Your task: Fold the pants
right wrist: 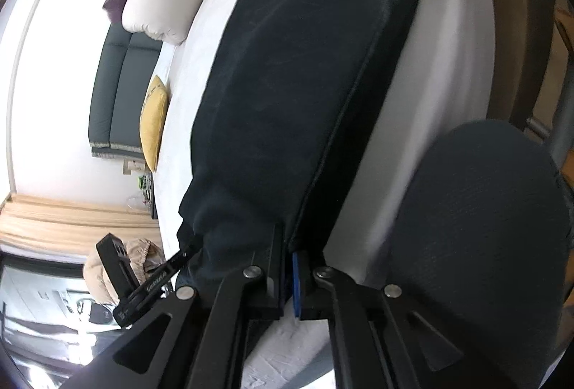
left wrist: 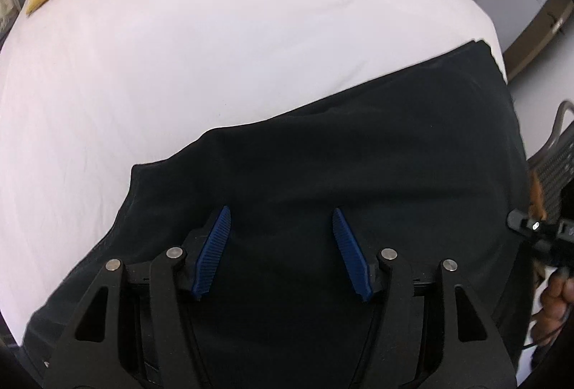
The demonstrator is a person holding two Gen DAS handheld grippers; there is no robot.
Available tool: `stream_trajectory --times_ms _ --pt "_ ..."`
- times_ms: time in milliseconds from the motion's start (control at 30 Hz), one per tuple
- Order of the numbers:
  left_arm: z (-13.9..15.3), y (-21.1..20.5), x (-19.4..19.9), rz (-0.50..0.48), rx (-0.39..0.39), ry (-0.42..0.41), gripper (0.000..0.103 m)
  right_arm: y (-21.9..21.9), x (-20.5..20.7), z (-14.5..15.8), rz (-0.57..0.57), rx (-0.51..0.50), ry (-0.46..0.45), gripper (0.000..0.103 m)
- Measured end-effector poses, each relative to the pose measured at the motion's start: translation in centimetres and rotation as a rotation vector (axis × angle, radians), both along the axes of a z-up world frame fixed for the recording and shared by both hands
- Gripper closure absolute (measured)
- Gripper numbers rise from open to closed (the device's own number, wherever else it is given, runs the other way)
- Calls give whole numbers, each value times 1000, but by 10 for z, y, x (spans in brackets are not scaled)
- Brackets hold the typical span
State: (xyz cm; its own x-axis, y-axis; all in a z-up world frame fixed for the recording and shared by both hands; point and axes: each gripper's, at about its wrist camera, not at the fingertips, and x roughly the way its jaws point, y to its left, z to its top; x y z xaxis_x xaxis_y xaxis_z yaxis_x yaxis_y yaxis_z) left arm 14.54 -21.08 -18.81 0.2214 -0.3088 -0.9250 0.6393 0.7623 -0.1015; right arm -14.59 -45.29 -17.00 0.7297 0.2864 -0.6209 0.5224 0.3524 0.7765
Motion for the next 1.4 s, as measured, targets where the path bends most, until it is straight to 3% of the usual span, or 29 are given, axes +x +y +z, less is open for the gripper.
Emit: stream_trajectory --times_ms 67,133,167,233,300,333,433,633,800,900,1000,1067,1233,1400 --pt "3 -3 1 -3 15 -4 44 -2 5 6 22 -9 -30 94" --pt "14 -7 2 11 -19 0 44 -8 8 8 4 5 -42 89" --pt "21 -12 1 -1 -48 -9 44 -16 7 6 -18 24 -49 82" --pt "19 -26 -1 -42 -36 -20 44 -27 1 1 -71 52 -72 78" --pt "4 -38 3 -56 16 -9 44 -37 2 -4 -78 74 -79 85" --pt "0 -38 6 -48 10 -9 40 -41 0 -8 -79 76 -58 96" --pt "-5 -40 19 -22 -19 10 37 -39 -4 -11 -84 45 -21 101" --pt "9 -56 31 -21 28 -6 37 -38 -11 -11 -86 21 -13 101" --pt "33 -82 20 -65 -64 -41 38 -48 -4 1 -89 15 -53 92" --pt "30 -102 15 -100 -66 -30 38 -60 -1 -1 -115 16 -56 90" --pt "11 -113 11 -109 -14 -27 37 -71 2 -7 -127 23 -55 96" --pt "12 -113 9 -100 -27 -40 37 -73 1 -7 -127 -6 -20 102" --pt "26 -118 3 -110 -31 -69 37 -75 -10 -6 -146 -31 -6 102" --pt "45 -147 -6 -151 -77 -92 37 -92 -11 1 -193 -39 -7 88"
